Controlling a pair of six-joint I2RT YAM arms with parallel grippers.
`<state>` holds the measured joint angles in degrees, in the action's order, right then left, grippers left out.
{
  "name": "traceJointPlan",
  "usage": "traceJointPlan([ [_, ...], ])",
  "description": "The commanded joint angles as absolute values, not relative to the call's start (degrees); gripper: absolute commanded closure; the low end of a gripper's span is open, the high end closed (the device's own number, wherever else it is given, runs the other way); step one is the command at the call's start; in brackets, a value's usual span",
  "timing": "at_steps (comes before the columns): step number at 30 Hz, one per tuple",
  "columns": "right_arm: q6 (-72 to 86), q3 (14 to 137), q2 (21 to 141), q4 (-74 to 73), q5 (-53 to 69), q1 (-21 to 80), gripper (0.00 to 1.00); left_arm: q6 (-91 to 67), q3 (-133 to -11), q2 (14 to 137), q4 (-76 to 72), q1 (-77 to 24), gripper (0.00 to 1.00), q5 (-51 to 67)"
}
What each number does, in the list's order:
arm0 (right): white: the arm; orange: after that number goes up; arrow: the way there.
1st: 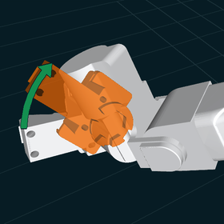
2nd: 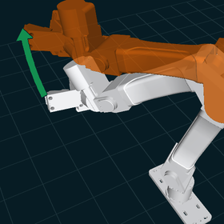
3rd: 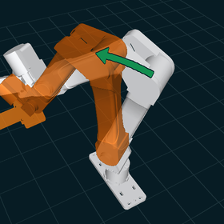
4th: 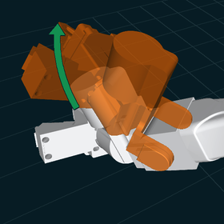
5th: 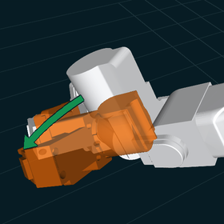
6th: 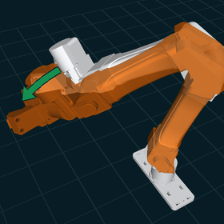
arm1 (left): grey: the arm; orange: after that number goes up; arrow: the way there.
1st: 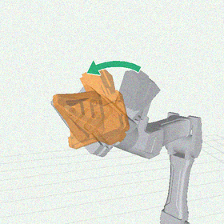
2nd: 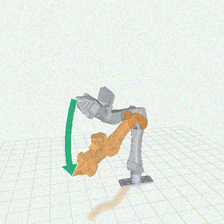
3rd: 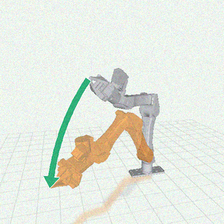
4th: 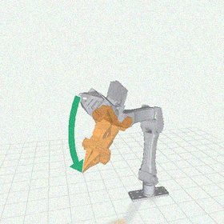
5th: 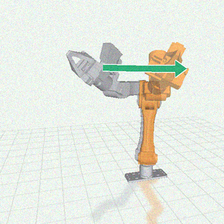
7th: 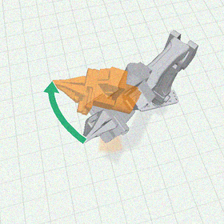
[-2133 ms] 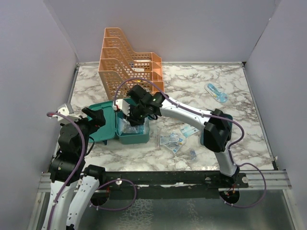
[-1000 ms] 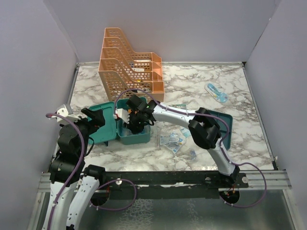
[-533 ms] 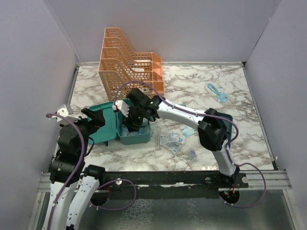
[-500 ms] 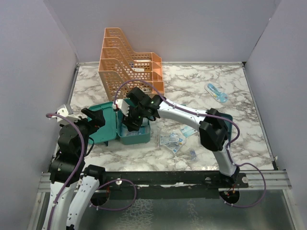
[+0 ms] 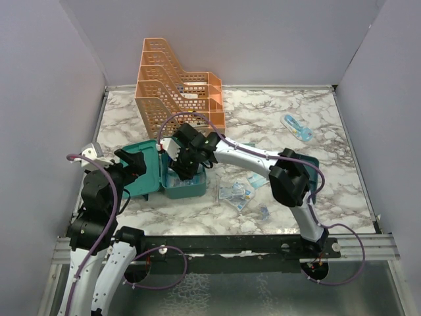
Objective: Organize the medicine kit
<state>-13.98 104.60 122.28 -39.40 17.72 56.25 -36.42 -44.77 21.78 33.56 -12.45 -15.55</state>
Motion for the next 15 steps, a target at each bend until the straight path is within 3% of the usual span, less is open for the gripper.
traceJointPlan([
  [1, -12.57, 106.71, 127.56, -42.5, 14.7, 56.5, 0.65, -35.87, -43.74, 21.97, 32.88, -12.42, 0.16, -13.65],
  [15, -11.87, 109.22, 133.66, -45.99, 11.99, 56.45, 0.68, -35.95, -43.15, 21.61, 32.89, -12.43, 0.16, -13.53],
])
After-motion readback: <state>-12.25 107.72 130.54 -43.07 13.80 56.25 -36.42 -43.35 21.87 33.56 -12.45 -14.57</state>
